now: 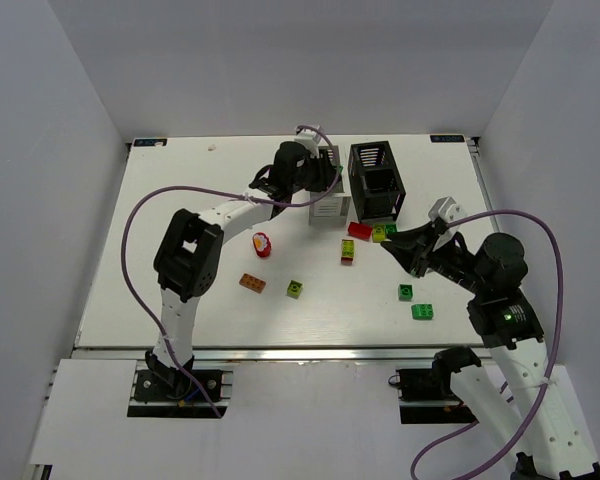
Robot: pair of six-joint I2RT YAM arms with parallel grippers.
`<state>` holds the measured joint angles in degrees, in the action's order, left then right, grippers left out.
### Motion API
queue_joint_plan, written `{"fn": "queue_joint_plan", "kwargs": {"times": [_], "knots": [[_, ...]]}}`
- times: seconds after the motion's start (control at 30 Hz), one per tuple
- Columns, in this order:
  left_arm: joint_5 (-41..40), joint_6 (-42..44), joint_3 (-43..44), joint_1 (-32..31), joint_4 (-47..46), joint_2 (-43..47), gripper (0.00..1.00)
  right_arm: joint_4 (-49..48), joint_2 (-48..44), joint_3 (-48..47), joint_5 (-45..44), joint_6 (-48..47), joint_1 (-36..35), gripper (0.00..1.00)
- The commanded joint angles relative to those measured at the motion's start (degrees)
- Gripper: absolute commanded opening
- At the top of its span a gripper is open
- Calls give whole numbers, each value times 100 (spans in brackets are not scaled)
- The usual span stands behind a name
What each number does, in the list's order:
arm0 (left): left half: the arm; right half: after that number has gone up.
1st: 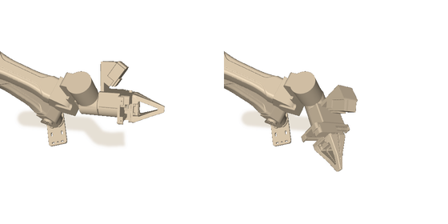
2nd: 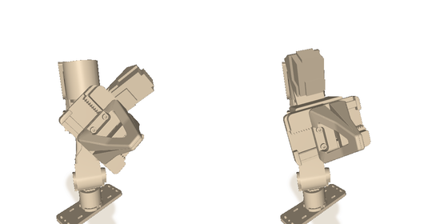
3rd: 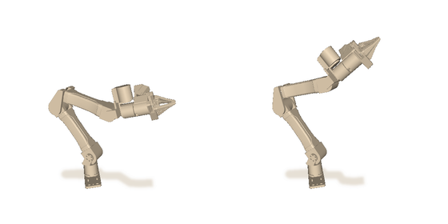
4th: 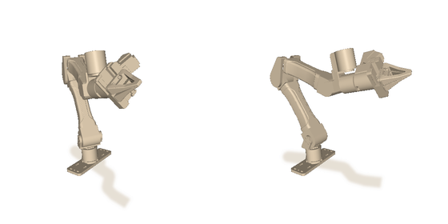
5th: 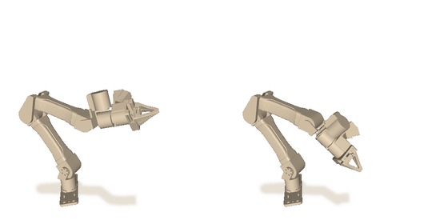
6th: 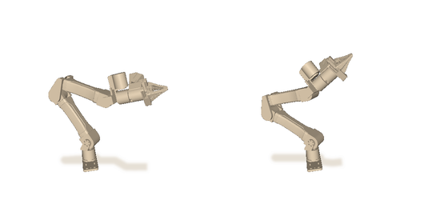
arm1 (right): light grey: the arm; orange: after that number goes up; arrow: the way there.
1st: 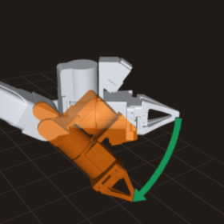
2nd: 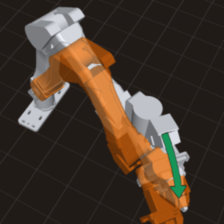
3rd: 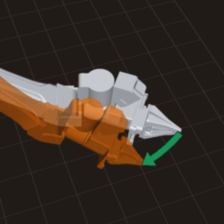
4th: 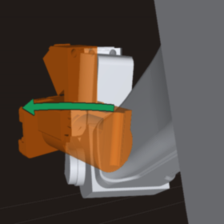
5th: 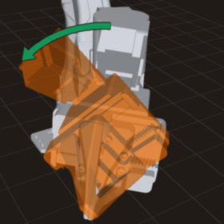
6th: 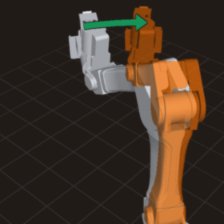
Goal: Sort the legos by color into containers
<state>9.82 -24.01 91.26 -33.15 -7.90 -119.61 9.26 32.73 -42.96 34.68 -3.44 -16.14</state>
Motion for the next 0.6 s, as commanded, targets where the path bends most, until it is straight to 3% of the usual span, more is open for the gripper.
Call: {"fn": "queue_joint_plan", "kwargs": {"times": [0.0, 0.07, 0.33, 0.57], "knots": [[-287, 54, 383, -34, -63, 158, 16, -170, -30, 16, -101, -69, -12, 31], [-384, 80, 392, -34, -28, 149, 29, -170, -21, 16, -110, -69, -12, 31], [-693, 265, 340, -34, 377, 263, 61, -187, 23, 33, -145, -78, -21, 32], [-719, 406, 462, -34, 658, 447, 66, -205, 93, 59, -268, -156, -12, 33]]}}
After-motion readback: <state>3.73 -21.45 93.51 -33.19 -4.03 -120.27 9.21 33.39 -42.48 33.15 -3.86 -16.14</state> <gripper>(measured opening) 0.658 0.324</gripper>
